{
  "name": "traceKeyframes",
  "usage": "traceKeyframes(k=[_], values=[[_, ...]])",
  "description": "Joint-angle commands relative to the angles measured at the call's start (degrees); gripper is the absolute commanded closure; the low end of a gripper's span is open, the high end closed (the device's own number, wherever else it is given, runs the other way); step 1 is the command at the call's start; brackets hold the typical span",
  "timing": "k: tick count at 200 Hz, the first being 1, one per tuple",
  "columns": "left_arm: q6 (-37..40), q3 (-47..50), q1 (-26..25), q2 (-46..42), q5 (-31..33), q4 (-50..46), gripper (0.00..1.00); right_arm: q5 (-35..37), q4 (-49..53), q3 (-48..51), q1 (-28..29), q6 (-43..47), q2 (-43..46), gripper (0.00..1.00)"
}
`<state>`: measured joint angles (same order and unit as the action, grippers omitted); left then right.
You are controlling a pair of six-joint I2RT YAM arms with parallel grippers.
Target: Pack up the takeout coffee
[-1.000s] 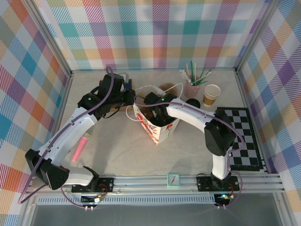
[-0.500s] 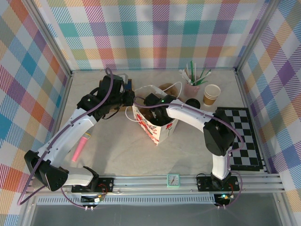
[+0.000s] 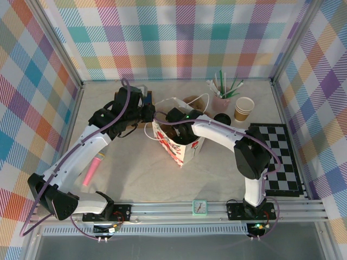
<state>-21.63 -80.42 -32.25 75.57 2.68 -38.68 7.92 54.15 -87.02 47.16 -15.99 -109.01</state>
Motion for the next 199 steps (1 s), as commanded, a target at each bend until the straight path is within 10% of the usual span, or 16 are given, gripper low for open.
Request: traceKeyframes(k=[1,199], values=[[-0.54,0.27,-0.71,-1.95,-0.38,2.14,0.81,0.43,-0.7,0.77,-0.31,0.65,-1.64,0.64],[-0.87,0.66,-0.88,-2.71,-0.37,2.38,0.81,0.62,-4.67,2.6,-0.31,0.94,-2.08,0.64]])
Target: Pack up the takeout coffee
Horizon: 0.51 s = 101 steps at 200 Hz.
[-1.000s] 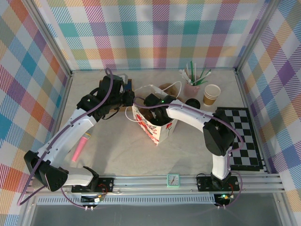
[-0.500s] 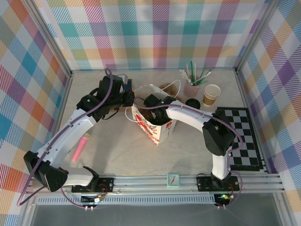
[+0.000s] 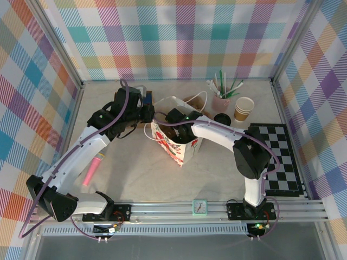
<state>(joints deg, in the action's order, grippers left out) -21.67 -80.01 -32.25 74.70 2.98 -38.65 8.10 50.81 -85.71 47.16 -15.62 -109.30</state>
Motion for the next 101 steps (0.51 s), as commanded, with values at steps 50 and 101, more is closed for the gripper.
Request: traceKeyframes(k=[50,101], values=[[-0.82,0.07,-0.88,-2.05,-0.59,2.18,0.81,0.34,-1.67,1.4,-0.3,0.68,-2.23,0.64],[-0.87,0.22,-0.97,-2.27,-0.94,2.62,0.81,0.47,-4.19,2.72,-0.49,0.96,-2.74,0.65]])
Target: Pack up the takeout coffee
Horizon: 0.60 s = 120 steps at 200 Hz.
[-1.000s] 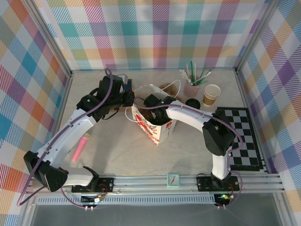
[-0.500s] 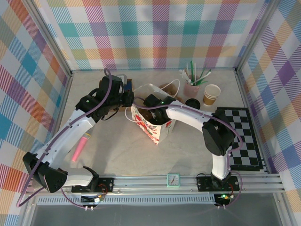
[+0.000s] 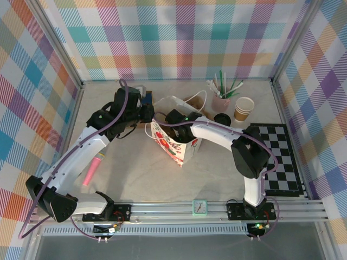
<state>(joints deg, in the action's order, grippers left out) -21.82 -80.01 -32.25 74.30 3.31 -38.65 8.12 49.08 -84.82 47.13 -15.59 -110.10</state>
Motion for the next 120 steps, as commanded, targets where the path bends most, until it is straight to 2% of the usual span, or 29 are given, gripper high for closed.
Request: traceKeyframes(k=[1,120], values=[[-0.7,0.21,-0.97,-1.88,-1.24,2.62,0.81,0.47,-2.52,1.92,-0.46,0.93,-1.95,0.65],[-1.2,1.04,-1.19,-2.93,-1.38,3.24,0.81,1.3,-10.49,7.53,-0.82,-0.31,-2.88,0.65]])
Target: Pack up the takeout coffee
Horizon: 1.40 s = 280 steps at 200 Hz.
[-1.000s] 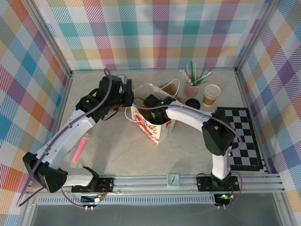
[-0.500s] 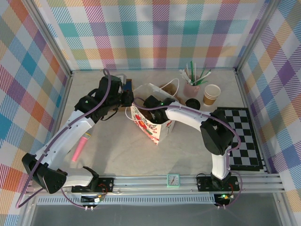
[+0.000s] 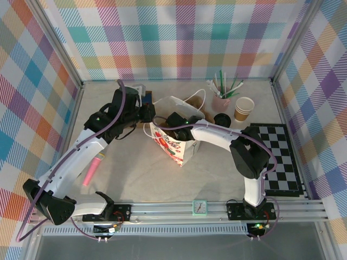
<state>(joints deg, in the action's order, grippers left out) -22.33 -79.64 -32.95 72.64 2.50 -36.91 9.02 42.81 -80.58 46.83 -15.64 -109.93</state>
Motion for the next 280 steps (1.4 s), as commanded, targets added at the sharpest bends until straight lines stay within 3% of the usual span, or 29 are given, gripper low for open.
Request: traceKeyframes(k=[1,85,148,280], values=[[-0.7,0.69,-0.51,-1.32,-0.52,1.49,0.81,0.39,-4.26,3.35,-0.51,-0.27,-3.08,0.65],[-0.78,1.23,-0.71,-1.34,0.33,0.96,0.76,-1.0,-4.96,2.92,-0.58,-0.03,-5.38,0.65],[-0.6,1.33,-0.76,-1.1,1.72,0.42,0.6,-2.33,-5.72,2.61,-0.86,0.7,-8.21,0.65],[0.06,0.61,-0.73,-1.36,3.05,-0.18,0.57,-4.09,-4.13,0.61,-0.86,1.88,-11.65,0.61]])
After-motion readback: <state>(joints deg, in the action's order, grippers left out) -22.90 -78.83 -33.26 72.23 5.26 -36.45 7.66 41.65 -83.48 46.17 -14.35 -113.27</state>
